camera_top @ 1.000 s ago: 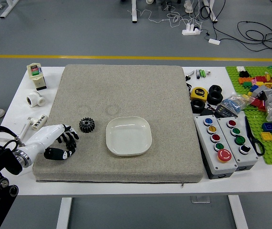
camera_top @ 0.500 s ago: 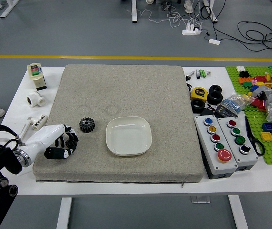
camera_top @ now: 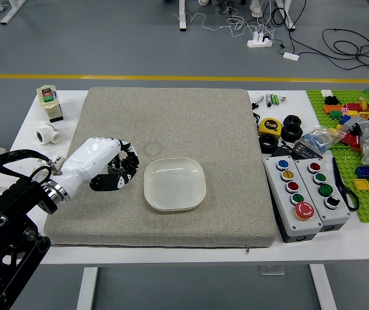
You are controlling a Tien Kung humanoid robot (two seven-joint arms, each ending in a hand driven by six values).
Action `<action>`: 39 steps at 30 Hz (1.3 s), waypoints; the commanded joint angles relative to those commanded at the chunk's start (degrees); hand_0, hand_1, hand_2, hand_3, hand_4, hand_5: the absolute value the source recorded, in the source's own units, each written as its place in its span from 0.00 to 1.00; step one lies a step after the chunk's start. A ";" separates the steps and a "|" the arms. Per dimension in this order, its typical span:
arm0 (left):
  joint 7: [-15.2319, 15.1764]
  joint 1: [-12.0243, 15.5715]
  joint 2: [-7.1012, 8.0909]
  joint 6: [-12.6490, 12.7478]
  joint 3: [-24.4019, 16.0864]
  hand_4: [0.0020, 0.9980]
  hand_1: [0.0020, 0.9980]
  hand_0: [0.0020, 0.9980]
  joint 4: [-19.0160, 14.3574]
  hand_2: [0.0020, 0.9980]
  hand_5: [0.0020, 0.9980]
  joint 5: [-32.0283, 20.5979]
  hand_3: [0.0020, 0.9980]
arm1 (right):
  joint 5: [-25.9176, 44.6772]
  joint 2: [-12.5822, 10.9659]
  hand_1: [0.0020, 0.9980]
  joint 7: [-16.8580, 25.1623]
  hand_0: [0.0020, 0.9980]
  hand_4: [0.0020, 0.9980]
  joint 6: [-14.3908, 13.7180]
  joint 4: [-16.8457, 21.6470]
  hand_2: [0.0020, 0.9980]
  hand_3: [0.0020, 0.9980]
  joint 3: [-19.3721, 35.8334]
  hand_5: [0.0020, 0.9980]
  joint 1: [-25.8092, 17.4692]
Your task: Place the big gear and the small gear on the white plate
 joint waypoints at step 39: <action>-0.01 -9.39 -1.95 3.44 14.89 1.00 0.63 0.43 11.07 0.78 0.29 0.00 0.79 | 0.29 -0.09 0.67 -0.15 0.66 0.77 0.13 0.00 0.75 0.57 -0.58 0.62 0.34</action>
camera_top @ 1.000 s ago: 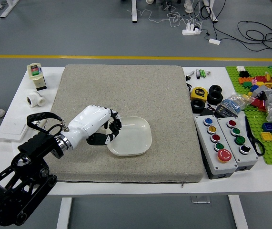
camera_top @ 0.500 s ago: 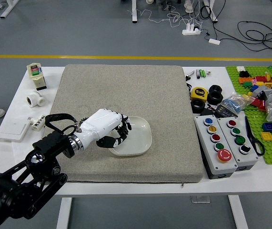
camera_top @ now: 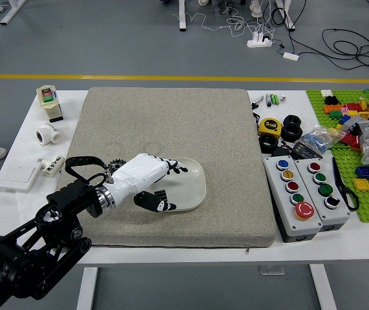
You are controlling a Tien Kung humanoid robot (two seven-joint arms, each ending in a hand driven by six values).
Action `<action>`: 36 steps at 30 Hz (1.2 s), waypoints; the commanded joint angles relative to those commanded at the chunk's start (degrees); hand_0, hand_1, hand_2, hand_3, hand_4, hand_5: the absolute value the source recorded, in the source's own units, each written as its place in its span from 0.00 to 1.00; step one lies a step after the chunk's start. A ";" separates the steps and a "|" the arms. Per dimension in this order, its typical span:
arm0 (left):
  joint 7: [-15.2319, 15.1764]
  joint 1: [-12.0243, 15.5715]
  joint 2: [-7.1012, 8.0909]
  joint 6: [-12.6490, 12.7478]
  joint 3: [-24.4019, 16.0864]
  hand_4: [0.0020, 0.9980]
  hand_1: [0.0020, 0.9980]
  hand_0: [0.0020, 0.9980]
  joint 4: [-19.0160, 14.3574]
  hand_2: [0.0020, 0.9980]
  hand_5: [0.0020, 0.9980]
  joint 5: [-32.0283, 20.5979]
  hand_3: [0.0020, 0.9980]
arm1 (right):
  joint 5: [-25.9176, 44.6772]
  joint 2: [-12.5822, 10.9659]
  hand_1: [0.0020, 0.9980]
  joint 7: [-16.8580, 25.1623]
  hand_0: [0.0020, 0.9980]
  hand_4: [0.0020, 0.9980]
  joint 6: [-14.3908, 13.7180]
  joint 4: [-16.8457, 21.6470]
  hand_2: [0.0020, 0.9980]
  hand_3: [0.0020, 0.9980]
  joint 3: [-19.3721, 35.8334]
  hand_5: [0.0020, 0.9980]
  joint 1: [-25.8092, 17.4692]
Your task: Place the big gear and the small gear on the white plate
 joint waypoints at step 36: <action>1.07 -4.14 3.77 -5.81 -7.59 0.82 0.70 0.53 8.89 0.82 0.07 0.00 0.80 | 0.38 0.09 0.67 -0.09 0.66 0.77 -0.10 0.00 0.75 0.57 -0.11 0.62 -0.02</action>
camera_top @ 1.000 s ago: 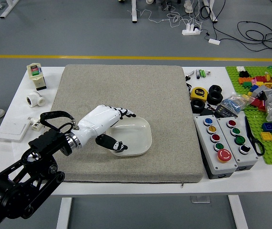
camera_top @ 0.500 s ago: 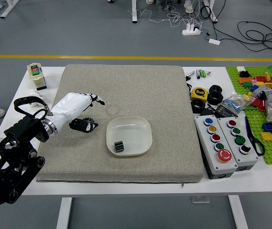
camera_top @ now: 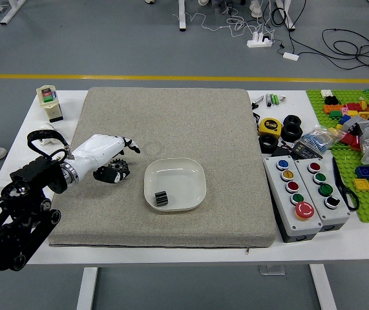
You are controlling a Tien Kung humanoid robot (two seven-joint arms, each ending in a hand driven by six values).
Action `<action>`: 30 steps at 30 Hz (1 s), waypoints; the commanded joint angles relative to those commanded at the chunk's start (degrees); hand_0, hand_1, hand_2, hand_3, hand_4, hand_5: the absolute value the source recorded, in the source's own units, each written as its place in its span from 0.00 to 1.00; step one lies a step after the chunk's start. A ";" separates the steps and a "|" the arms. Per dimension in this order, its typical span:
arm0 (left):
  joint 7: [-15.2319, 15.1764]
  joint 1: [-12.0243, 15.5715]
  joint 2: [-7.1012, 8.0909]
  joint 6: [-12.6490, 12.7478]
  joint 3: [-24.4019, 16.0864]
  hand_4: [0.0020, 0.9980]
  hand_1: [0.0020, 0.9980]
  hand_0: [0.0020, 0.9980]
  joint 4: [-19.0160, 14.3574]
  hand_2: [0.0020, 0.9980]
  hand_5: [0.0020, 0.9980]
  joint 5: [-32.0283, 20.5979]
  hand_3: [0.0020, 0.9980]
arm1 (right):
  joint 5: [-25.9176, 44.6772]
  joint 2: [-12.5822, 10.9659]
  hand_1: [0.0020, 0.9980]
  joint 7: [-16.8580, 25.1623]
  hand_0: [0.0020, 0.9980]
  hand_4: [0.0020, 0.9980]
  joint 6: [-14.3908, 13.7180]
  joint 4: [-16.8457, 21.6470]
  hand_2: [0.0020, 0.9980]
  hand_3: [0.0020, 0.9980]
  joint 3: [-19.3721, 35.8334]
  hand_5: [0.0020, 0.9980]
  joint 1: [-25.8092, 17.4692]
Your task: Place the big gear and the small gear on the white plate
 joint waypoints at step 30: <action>1.05 -2.89 -0.25 -1.58 1.14 0.61 0.56 0.41 6.99 0.59 0.03 0.00 0.62 | -0.54 -0.08 0.67 -0.09 0.66 0.77 0.04 0.00 0.75 0.57 0.31 0.62 0.66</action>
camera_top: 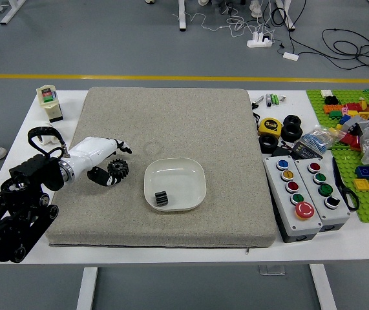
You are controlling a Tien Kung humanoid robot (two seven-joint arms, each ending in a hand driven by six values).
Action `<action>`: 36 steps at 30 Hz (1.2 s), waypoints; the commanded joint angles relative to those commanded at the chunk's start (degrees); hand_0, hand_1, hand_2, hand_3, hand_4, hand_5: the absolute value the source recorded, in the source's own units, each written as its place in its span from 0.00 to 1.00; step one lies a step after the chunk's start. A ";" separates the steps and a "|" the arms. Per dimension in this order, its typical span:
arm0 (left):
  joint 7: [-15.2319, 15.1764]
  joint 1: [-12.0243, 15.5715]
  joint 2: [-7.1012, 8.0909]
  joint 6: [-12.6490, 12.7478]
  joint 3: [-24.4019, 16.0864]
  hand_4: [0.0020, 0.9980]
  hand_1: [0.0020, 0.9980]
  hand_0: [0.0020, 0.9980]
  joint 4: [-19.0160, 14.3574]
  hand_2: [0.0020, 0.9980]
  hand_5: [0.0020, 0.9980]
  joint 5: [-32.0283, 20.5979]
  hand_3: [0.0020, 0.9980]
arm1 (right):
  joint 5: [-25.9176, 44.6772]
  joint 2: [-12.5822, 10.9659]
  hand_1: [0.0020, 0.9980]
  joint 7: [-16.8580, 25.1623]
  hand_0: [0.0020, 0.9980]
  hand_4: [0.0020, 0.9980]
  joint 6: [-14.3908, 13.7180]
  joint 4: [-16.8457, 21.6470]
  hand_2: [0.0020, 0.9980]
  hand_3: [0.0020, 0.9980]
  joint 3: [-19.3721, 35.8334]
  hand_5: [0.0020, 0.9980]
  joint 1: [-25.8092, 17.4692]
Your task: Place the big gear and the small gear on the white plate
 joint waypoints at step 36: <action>1.43 0.45 0.17 3.20 4.10 0.09 0.37 0.30 -12.47 0.42 0.00 0.00 0.52 | 0.13 0.15 0.68 -0.07 0.66 0.76 0.01 0.00 0.75 0.57 -0.33 0.61 -0.90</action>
